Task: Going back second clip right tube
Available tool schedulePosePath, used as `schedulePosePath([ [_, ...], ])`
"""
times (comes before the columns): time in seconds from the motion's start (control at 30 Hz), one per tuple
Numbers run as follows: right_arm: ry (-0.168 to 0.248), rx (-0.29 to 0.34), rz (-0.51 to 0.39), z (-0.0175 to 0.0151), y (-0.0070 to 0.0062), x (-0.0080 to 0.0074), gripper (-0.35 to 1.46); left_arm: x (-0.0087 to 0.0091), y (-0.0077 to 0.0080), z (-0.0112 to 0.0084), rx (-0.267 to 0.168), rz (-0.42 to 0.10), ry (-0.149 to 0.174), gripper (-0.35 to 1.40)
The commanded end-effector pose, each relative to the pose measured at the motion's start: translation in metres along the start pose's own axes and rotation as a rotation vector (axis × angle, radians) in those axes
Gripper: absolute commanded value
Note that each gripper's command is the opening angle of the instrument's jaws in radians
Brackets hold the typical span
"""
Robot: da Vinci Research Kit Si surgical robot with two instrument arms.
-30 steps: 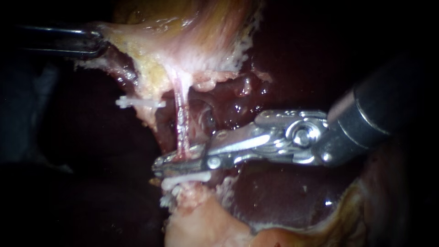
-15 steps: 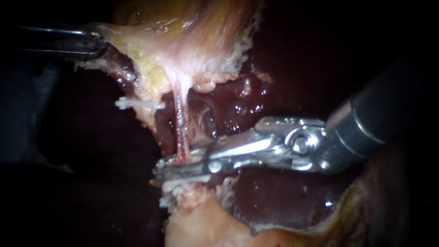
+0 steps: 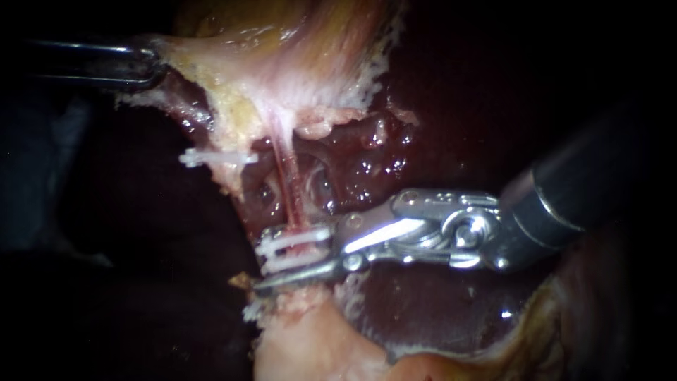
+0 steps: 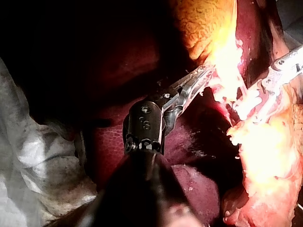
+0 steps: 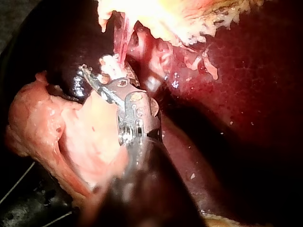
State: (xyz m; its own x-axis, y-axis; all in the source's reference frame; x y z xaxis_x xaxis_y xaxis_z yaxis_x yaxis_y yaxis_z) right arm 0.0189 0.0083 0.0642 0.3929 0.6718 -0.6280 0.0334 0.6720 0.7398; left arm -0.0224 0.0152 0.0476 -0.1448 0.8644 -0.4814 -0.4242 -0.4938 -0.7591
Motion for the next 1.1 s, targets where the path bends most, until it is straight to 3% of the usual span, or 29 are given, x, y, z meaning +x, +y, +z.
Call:
schedulePosePath([
  [0.03, -0.004, -0.006, -0.009, -0.0003, 0.0000, 0.0000, 0.49, 0.0000, 0.0000, 0.0000, 0.000, 0.000, 0.000, -0.35],
  [0.37, -0.005, -0.060, -0.137, -0.0041, 0.0003, -0.0013, 0.50, -0.0001, -0.0001, 0.0000, 0.000, 0.001, 0.000, -0.35],
  [0.7, -0.006, -0.100, -0.283, -0.0103, -0.0011, -0.0013, 0.50, -0.0002, -0.0001, 0.0001, 0.001, 0.001, 0.000, -0.35],
  [0.9, -0.009, -0.127, -0.331, -0.0139, -0.0013, -0.0011, 0.50, -0.0002, -0.0003, 0.0003, 0.001, 0.002, 0.001, -0.35],
  [1.1, -0.010, -0.132, -0.347, -0.0155, -0.0014, -0.0010, 0.50, -0.0004, -0.0004, 0.0007, 0.004, 0.003, 0.002, -0.35],
])
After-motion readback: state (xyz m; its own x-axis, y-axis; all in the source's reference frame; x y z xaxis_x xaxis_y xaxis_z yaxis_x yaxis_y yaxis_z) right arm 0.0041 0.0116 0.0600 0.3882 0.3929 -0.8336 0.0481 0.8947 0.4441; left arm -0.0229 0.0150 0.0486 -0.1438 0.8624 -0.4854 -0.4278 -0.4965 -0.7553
